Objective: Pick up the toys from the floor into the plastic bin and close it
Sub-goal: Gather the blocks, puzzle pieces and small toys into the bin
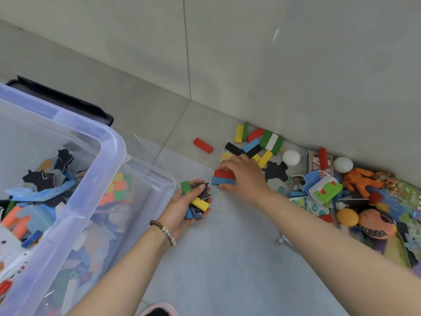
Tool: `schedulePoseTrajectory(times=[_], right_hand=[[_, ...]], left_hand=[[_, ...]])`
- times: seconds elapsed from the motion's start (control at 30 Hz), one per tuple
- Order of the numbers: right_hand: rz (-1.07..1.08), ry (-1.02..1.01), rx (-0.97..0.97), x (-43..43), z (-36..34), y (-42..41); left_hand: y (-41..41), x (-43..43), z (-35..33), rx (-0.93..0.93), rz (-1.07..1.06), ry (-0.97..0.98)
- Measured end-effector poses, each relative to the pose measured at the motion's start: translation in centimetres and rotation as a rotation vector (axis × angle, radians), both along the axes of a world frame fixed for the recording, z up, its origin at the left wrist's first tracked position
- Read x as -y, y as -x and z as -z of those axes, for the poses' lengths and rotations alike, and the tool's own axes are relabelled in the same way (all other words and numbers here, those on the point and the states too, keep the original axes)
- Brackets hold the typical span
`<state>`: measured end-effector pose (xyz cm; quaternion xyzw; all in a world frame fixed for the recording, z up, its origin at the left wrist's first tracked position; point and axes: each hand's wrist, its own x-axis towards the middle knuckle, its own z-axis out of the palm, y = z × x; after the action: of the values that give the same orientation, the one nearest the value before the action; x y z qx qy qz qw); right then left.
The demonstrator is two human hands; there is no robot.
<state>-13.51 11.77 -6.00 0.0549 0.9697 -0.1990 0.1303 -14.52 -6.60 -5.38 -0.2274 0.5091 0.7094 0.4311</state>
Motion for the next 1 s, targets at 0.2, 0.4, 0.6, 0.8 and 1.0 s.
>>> schedulePoseTrajectory(times=[0.2,0.4,0.6,0.8,1.0], right_hand=[[0.207,0.159,-0.142,0.2,0.1,-0.8],[0.602,0.766,-0.021,-0.7,-8.1,-3.3],[0.539,1.071,0.151,1.6,-21.1,-6.2],[0.216,1.061,0.164,11.8,-31.2,-2.1],[0.117,0.51,0.134,19.2,-30.0,1.4]], left_hand=[[-0.5,0.0,-0.4,0.012,-0.035,0.039],[-1.2,-1.2,-4.9,-0.151,0.038,0.106],[-2.5,1.3,-18.0,-0.452,0.068,0.076],[-0.1,12.5,-27.7,-0.571,-0.005,0.215],[2.2,22.3,-28.1,-0.42,0.472,0.831]])
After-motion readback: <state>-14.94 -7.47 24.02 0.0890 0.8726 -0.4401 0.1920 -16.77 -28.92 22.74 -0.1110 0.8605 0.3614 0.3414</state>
